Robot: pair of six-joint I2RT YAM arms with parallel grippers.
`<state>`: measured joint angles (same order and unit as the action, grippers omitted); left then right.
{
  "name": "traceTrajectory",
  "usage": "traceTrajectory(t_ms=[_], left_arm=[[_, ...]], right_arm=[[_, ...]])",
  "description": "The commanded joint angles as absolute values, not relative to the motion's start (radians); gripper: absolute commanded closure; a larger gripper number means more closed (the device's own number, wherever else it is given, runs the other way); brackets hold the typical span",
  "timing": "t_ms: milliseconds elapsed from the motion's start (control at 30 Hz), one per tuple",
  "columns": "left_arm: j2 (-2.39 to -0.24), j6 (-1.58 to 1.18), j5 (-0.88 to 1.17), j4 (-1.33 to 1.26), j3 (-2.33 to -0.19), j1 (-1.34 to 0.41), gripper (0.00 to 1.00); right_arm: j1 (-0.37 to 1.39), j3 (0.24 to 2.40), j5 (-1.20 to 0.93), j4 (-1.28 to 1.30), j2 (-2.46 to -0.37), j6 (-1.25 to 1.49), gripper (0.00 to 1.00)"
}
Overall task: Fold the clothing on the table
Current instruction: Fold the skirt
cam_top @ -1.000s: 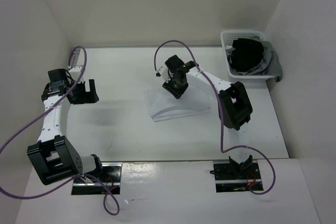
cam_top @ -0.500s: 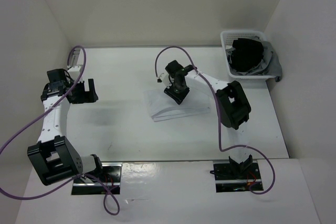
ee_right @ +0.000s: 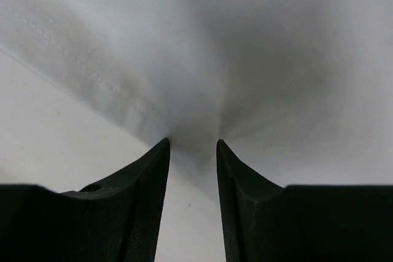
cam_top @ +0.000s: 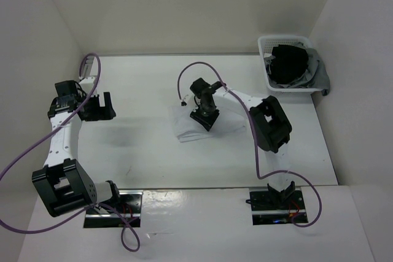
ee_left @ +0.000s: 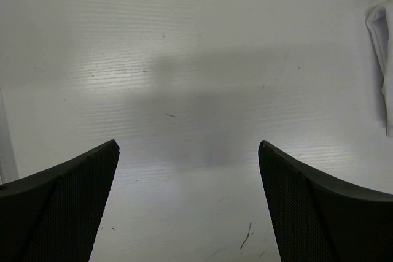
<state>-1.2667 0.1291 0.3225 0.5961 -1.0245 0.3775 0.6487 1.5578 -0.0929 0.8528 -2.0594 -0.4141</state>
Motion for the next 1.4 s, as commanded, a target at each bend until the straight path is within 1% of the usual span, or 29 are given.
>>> traceTrajectory(t_ms=[0,267,367,400,433,500,533,600,633,733,867,1067,1100,1367], left_arm=[[-1.256,0.150,0.368,0.575,-1.019,0.383,0.00],[-1.266,0.179,0.387,0.584,-1.019,0.383,0.00],[-1.253,0.192,0.374,0.595,-1.019,0.322,0.00],[-1.243,0.192,0.347,0.604,-1.019,0.295,0.00],[-1.243,0.192,0.324,0.604,-1.019,0.219,0.00],[-1.243,0.202,0.279,0.614,-1.058,0.141,0.00],[-1.279,0.202,0.269,0.624,-1.072,0.077,0.00],[-1.317,0.224,0.237,0.635,-1.109,0.011,0.00],[-1.363,0.224,0.227,0.646,-1.149,-0.061,0.00],[-1.464,0.233,0.218,0.646,-1.207,-0.191,0.00],[-1.578,0.233,0.218,0.606,-1.282,-0.316,0.00],[-1.695,0.233,0.186,0.509,-1.292,-0.471,0.00],[-1.704,0.233,0.186,0.500,-1.292,-0.483,0.00],[-1.807,0.224,0.146,0.420,-1.293,-0.627,0.00]], right_arm=[[0.681,1.519,-0.121,0.893,-2.010,-0.436,0.59],[0.738,1.480,-0.176,0.902,-1.991,-0.426,0.59],[0.747,1.506,-0.161,0.902,-1.979,-0.417,0.59],[0.747,1.506,-0.141,0.902,-1.970,-0.405,0.59],[0.747,1.520,-0.121,0.891,-1.939,-0.405,0.59],[0.733,1.534,-0.077,0.879,-1.902,-0.396,0.59],[0.723,1.551,-0.077,0.879,-1.867,-0.396,0.59],[0.677,1.569,-0.064,0.879,-1.836,-0.396,0.59],[0.635,1.583,-0.064,0.879,-1.812,-0.396,0.59],[0.563,1.569,-0.046,0.879,-1.772,-0.374,0.59],[0.445,1.508,-0.025,0.868,-1.737,-0.344,0.57],[0.358,1.402,0.034,0.854,-1.703,-0.282,0.57],[0.348,1.402,0.034,0.854,-1.703,-0.282,0.56],[0.295,1.379,0.058,0.854,-1.694,-0.250,0.55]])
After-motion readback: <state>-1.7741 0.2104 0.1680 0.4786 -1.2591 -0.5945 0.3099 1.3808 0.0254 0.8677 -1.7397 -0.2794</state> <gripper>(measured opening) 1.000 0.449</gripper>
